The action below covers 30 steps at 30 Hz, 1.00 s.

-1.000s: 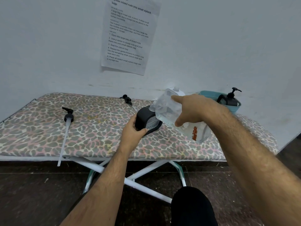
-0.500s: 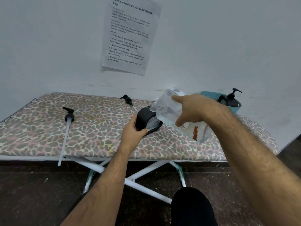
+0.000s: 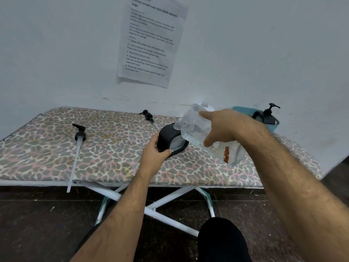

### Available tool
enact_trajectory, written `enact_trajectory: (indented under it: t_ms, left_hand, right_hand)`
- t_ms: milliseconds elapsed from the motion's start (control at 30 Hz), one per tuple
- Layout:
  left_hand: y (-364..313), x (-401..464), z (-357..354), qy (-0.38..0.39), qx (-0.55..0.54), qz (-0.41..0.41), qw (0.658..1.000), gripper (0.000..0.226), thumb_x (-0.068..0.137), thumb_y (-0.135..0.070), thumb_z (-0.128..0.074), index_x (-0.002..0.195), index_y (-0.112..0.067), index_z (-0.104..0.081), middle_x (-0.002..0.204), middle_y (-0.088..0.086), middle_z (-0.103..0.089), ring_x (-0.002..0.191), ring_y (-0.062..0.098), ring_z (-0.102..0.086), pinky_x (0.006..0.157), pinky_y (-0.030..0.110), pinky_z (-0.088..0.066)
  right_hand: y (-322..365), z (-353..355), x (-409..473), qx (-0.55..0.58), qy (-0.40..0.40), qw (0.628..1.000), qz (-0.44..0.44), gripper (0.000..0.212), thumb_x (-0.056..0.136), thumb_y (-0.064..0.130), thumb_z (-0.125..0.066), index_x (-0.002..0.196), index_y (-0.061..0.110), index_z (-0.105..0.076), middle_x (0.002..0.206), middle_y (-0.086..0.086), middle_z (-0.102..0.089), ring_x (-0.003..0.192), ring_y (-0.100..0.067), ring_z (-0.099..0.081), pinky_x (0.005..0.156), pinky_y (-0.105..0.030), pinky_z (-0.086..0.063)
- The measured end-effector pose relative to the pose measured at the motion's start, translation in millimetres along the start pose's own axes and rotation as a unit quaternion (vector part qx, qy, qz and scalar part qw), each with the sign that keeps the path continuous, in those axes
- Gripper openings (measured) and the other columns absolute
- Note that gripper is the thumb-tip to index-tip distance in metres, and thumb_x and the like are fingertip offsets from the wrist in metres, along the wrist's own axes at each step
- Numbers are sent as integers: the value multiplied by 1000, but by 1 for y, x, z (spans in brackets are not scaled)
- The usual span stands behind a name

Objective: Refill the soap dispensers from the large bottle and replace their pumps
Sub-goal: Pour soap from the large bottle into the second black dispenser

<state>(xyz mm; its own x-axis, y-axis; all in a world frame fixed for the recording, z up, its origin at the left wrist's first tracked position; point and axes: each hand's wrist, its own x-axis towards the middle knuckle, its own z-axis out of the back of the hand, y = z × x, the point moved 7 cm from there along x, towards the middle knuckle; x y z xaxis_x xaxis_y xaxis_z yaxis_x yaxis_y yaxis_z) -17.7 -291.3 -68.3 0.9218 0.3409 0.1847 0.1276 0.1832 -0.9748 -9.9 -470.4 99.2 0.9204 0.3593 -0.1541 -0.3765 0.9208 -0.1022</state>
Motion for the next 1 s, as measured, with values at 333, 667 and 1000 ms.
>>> enact_trajectory:
  t_ms: [333, 667, 1000]
  left_hand:
    - [-1, -1, 0, 1, 1, 3, 1000, 66, 84, -2, -70, 142, -23, -46, 106, -27, -56, 92, -15, -56, 69, 4, -46]
    - [-4, -2, 0, 2, 3, -3, 1000, 65, 84, -2, -70, 141, -22, -46, 105, -28, -55, 93, -14, -56, 71, 5, -46]
    - [-6, -4, 0, -1, 14, -3, 1000, 65, 85, -3, -69, 142, -24, -45, 102, -31, -53, 90, -16, -54, 70, 3, -44]
  right_hand:
    - [-2, -2, 2, 0, -4, 1000, 0, 100, 80, 42, -77, 156, 36, -12, 148, 1, -47, 123, -23, -53, 94, -38, -47]
    - [-13, -20, 0, 73, -34, 997, -4, 102, 76, 43, -78, 155, 40, -13, 128, 2, -59, 98, -19, -56, 91, -42, -53]
    - [-22, -62, -2, 149, -123, 981, 8, 101, 79, 46, -74, 155, 41, -7, 116, 2, -63, 85, -13, -61, 68, -29, -51]
